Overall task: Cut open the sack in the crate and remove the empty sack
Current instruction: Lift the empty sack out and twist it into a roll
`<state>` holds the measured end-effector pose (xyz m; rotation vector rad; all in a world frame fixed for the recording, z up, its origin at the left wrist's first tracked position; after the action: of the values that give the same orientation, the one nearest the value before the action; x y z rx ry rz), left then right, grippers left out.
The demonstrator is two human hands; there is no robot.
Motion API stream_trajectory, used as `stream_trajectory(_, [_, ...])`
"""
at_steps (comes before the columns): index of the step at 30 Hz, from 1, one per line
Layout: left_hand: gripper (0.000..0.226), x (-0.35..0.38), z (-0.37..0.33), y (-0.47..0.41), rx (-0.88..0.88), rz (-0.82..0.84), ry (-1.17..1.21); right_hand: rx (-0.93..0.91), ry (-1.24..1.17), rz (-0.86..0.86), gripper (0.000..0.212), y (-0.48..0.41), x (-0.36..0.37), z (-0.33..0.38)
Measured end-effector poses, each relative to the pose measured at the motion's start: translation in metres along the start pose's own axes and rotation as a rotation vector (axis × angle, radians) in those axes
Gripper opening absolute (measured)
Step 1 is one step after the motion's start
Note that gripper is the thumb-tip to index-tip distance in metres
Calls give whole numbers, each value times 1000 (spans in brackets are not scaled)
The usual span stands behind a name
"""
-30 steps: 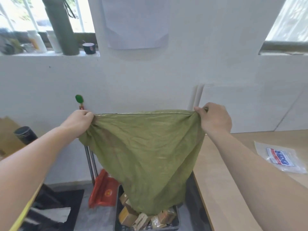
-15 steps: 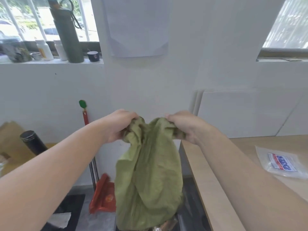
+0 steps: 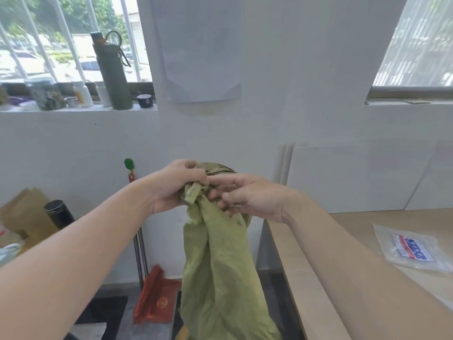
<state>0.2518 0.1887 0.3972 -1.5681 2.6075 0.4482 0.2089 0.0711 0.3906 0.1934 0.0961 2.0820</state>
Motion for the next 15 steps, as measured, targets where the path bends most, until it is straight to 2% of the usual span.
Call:
stream_trajectory(2, [57, -8, -6, 14, 60, 13, -9, -52, 76, -64, 39, 9, 0, 12])
stream_trajectory(5, [55, -20, -20, 36, 134, 51, -7, -263, 239, -326, 20, 26, -15, 37])
stream_trajectory(7, [55, -30, -28, 50, 176, 70, -29, -356, 357, -494, 35, 38, -22, 44])
stream_trajectory(9, [51, -39, -33, 64, 192, 110, -58, -367, 496, -600, 70, 47, -16, 43])
stream_trajectory(11, [44, -43, -36, 80, 193, 189, -96, -348, 637, -608, 104, 50, 1, 41])
stream_trajectory(13, [41, -46, -36, 96, 191, 246, -167, -332, 774, -537, 109, 45, 27, 37])
stream_trajectory(15, [39, -52, -36, 105, 199, 262, -256, -327, 818, -499, 92, 42, 46, 33])
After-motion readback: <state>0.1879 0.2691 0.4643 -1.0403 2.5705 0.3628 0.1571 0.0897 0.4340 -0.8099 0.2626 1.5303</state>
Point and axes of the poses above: each hand's wrist, its own y-axis away from the middle knuckle, its own x-axis out of the palm, z = x × y, the point moved 10 cm from there along -y, towards the middle knuckle, and after that the axes turned 11 degrees about -y, right-handed, at the moved point
